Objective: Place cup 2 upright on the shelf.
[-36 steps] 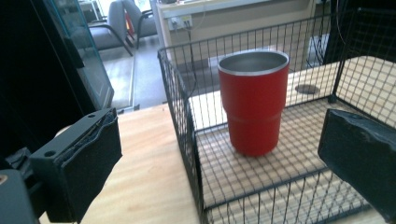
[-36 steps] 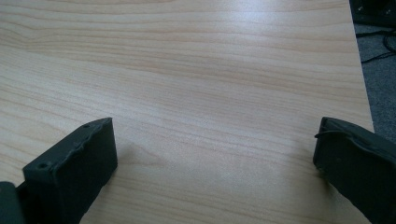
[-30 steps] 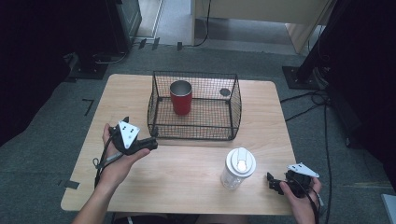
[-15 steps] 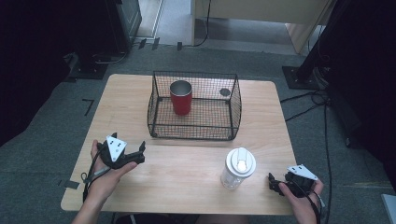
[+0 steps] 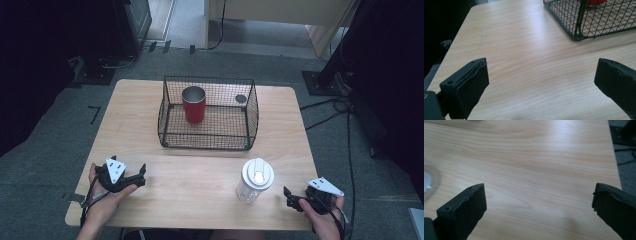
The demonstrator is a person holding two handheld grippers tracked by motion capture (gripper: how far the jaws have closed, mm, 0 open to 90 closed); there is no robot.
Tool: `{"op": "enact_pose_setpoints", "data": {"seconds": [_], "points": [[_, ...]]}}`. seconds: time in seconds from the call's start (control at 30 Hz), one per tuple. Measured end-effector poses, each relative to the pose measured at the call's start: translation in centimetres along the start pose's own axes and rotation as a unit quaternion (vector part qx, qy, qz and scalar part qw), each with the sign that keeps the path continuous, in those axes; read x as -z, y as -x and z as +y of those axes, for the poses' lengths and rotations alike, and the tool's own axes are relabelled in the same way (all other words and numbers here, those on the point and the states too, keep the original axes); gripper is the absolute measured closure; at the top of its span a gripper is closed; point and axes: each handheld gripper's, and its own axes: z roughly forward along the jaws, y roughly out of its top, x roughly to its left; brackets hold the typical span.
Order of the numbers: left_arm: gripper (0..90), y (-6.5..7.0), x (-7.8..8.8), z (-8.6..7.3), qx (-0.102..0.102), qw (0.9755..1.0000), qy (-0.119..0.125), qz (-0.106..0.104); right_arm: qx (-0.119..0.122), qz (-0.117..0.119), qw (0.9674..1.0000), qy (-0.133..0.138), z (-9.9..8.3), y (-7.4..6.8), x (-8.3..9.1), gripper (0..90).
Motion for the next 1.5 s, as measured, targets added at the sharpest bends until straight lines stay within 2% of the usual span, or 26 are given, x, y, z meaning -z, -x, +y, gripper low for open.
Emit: {"op": "enact_pose_setpoints", "data": {"seconds": [0.07,0.13,0.3,0.37,0.43,0.5,0.6,0.63,0.67,0.7,0.73,0.8,0.9,0.93,0.97,1.0,1.17,1.47,1.5], "points": [[0.2,0.0,0.1,-0.1,-0.001,1.0,-0.001,-0.001,0.003,0.005,1.0,0.002,0.0,-0.1,0.1,0.0],[0.2,-0.1,0.2,-0.5,-0.01,0.9999,-0.01,-0.006,0.013,0.013,0.9998,0.01,0.2,-0.9,0.5,0.0],[0.3,-0.4,0.2,-1.2,-0.01,0.9996,-0.025,-0.012,0.028,0.028,0.9989,0.028,0.6,-2.2,1.3,0.0],[0.2,-0.6,0.4,-1.3,-0.007,0.9995,-0.029,-0.014,0.029,0.032,0.9985,0.034,0.8,-2.7,1.7,0.0],[0.3,-0.7,0.4,-1.3,-0.002,0.9996,-0.026,-0.013,0.035,0.047,0.9977,0.035,1.0,-3.2,2.1,0.0],[0.3,-0.8,0.3,-1.3,-0.001,0.9991,-0.04,-0.012,0.041,0.058,0.9966,0.041,1.1,-3.7,2.3,0.0],[0.2,-0.6,-0.1,-1.3,-0.011,0.9961,-0.086,-0.016,0.054,0.082,0.9939,0.05,1.4,-4.6,2.8,0.0],[0.2,-0.6,-0.1,-1.3,-0.011,0.9961,-0.086,-0.016,0.054,0.082,0.9939,0.05,1.4,-4.6,2.8,0.0],[0.2,-0.3,-0.4,-1.3,-0.032,0.9925,-0.117,-0.015,0.063,0.086,0.9928,0.054,1.6,-5.3,3.1,0.0],[0.1,-0.3,-0.4,-1.3,-0.032,0.9925,-0.117,-0.015,0.063,0.086,0.9928,0.054,1.6,-5.3,3.1,0.0],[0.1,-0.2,-0.6,-1.3,-0.035,0.9909,-0.128,-0.025,0.066,0.086,0.9926,0.054,1.7,-5.5,3.1,0.0],[0.1,-0.4,-0.8,-1.2,-0.016,0.9901,-0.136,-0.031,0.068,0.094,0.9916,0.058,1.9,-6.3,3.4,0.0],[0.1,-0.6,-0.9,-1.2,-0.009,0.9895,-0.14,-0.036,0.071,0.096,0.991,0.06,2.1,-7.0,3.4,0.0],[0.1,-0.9,-1.1,-1.1,0.016,0.9868,-0.153,-0.05,0.072,0.099,0.9906,0.062,2.2,-7.2,3.4,0.0],[0.2,-0.9,-1.1,-1.1,0.016,0.9868,-0.153,-0.05,0.072,0.099,0.9906,0.062,2.2,-7.2,3.4,0.0],[0.2,-1.1,-1.2,-1.1,0.029,0.9851,-0.159,-0.059,0.075,0.107,0.9893,0.064,2.4,-7.6,3.3,0.0],[0.2,-1.2,-1.2,-1.2,0.028,0.9851,-0.158,-0.06,0.082,0.116,0.9874,0.069,2.9,-8.7,3.2,0.0],[0.1,-1.0,-1.3,-1.1,0.031,0.9853,-0.159,-0.055,0.087,0.117,0.986,0.081,4.2,-10.9,2.5,0.0],[0.1,-1.0,-1.3,-1.1,0.031,0.9852,-0.159,-0.055,0.088,0.117,0.9857,0.083,4.5,-11.6,2.1,0.0]]}}
